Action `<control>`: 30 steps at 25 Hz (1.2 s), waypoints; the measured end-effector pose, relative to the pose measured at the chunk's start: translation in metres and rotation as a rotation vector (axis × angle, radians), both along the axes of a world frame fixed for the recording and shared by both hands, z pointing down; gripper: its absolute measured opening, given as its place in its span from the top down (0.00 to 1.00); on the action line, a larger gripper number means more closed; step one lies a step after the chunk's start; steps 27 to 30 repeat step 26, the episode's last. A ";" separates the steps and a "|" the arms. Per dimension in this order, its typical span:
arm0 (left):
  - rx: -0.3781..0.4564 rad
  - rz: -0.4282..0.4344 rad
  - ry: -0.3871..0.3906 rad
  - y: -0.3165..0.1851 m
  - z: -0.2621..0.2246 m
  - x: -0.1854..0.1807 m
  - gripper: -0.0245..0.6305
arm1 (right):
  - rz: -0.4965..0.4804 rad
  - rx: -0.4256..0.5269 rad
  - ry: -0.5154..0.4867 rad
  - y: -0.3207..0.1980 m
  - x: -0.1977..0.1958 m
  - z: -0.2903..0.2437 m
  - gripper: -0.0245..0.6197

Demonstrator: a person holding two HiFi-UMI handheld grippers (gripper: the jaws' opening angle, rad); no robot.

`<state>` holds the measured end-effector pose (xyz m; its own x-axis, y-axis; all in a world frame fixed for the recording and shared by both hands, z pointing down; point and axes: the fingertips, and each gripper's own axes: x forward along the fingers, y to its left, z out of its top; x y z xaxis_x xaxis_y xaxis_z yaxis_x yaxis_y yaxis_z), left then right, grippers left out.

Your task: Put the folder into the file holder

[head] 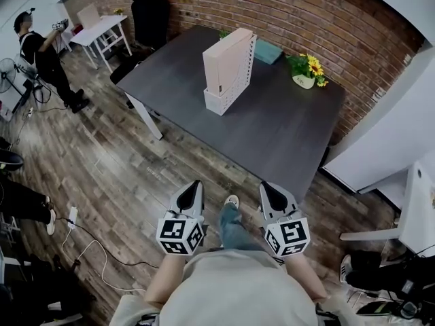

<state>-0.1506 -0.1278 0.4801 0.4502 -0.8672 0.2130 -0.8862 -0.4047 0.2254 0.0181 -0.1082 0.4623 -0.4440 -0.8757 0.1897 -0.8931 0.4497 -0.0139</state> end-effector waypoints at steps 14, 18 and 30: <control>0.036 0.042 -0.022 0.021 -0.013 0.011 0.95 | 0.046 0.051 0.019 0.025 0.009 -0.014 0.96; 0.033 0.044 -0.025 0.023 -0.014 0.012 0.95 | 0.052 0.045 0.012 0.027 0.011 -0.013 0.96; 0.019 0.053 -0.030 0.020 -0.011 0.011 0.95 | 0.055 0.046 0.010 0.026 0.009 -0.013 0.96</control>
